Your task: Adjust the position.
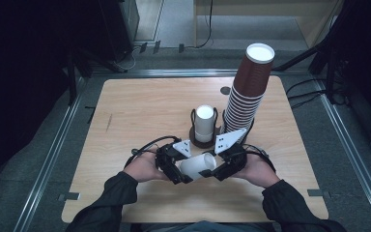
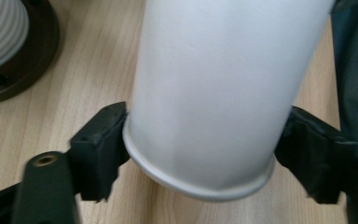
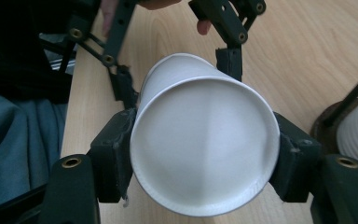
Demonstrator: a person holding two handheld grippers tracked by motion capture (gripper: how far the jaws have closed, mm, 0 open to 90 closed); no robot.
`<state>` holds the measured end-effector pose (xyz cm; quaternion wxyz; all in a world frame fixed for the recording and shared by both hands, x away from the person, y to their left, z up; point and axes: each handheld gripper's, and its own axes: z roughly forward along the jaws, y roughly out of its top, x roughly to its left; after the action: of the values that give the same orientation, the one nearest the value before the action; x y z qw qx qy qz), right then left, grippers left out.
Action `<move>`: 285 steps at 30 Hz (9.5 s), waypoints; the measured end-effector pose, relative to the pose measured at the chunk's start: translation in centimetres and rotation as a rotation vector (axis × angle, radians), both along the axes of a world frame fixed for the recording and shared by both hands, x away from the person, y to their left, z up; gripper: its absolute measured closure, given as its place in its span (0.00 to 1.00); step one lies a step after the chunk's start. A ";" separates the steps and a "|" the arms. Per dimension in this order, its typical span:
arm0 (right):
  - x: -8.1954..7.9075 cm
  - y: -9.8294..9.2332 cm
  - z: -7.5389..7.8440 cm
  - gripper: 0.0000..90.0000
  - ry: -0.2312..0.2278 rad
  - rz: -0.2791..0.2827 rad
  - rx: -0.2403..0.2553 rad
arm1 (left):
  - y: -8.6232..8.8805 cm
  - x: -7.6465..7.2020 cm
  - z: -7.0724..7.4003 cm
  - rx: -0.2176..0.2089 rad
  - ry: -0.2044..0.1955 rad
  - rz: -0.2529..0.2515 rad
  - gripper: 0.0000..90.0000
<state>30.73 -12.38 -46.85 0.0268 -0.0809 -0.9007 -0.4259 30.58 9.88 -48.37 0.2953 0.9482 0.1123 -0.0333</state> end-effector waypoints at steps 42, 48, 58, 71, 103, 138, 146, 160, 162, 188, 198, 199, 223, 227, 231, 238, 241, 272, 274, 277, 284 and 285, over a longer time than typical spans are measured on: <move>0.0 -2.4 1.4 0.38 0.062 -0.061 0.352 | 1.6 -0.4 2.0 -0.390 -0.034 0.080 0.24; -0.1 -2.3 1.4 0.39 0.073 -0.055 0.347 | 1.6 -0.2 2.1 -0.375 0.003 0.064 0.27; 0.0 -2.8 1.6 0.23 0.041 -0.099 0.259 | 2.8 0.2 2.6 -0.315 0.006 0.095 0.28; -0.1 -2.6 0.7 0.23 -0.011 -0.111 0.079 | 2.7 0.6 2.0 -0.145 0.000 0.103 0.27; -1.0 0.7 -1.8 0.32 -0.076 0.020 -0.133 | -1.3 0.0 -0.9 0.066 0.050 0.024 0.26; 0.0 -1.5 -0.2 0.39 -0.042 -0.003 -0.003 | 2.0 0.6 0.9 -0.090 0.023 0.110 0.09; 0.1 -2.5 0.2 0.39 -0.022 -0.034 0.056 | 2.8 0.8 1.5 -0.173 0.047 0.154 0.10; 0.4 -3.1 0.6 0.39 0.004 -0.026 0.164 | 3.1 0.8 2.3 -0.314 0.082 0.144 0.14; 0.4 -3.0 0.5 0.39 0.011 -0.019 0.170 | 3.1 0.7 2.5 -0.338 0.083 0.139 0.14; 0.4 -1.6 0.0 0.29 0.068 -0.021 0.143 | 3.2 0.6 3.2 -0.395 0.088 0.115 0.32; 0.5 -2.4 0.1 0.25 0.017 -0.096 0.084 | 4.2 1.2 3.5 -0.311 0.059 0.157 0.32; 0.5 -2.4 0.1 0.25 0.014 -0.098 0.081 | 4.2 1.2 3.4 -0.289 0.060 0.159 0.32; 0.4 -0.4 -2.7 0.25 0.016 -0.083 -0.093 | 0.6 1.4 1.8 -0.017 0.036 0.102 0.31; 0.2 0.3 -3.3 0.25 0.018 -0.060 -0.113 | -0.3 1.0 2.0 -0.008 0.022 0.080 0.31; -0.1 1.2 -3.8 0.25 0.008 -0.047 -0.140 | -0.9 0.7 1.9 -0.002 0.019 0.065 0.30; -0.3 1.8 -3.8 0.33 -0.004 -0.044 -0.136 | -1.3 0.5 1.9 0.008 0.005 0.059 0.30; -0.5 1.8 -3.7 0.37 -0.028 -0.035 -0.136 | -1.2 0.5 1.9 0.000 -0.004 0.050 0.28; 0.3 -1.2 -1.4 0.37 -0.058 -0.101 -0.029 | 2.0 0.8 2.3 -0.121 -0.015 0.138 0.13; 0.3 -1.4 -1.1 0.37 -0.067 -0.105 -0.017 | 2.2 0.8 2.3 -0.130 -0.011 0.144 0.13; 0.2 -1.8 -0.8 0.37 -0.065 -0.110 -0.002 | 2.3 0.8 2.2 -0.153 -0.004 0.154 0.13; 0.0 -2.4 -0.2 0.37 -0.064 -0.106 0.054 | 2.7 0.8 2.8 -0.245 0.018 0.164 0.14; -0.1 -2.5 -0.1 0.37 -0.062 -0.103 0.064 | 2.6 0.7 3.0 -0.285 0.021 0.160 0.14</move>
<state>30.63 -14.87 -46.91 -0.0205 -0.1133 -0.8816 -0.4577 31.30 12.49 -45.38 0.4271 0.8844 0.1846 -0.0352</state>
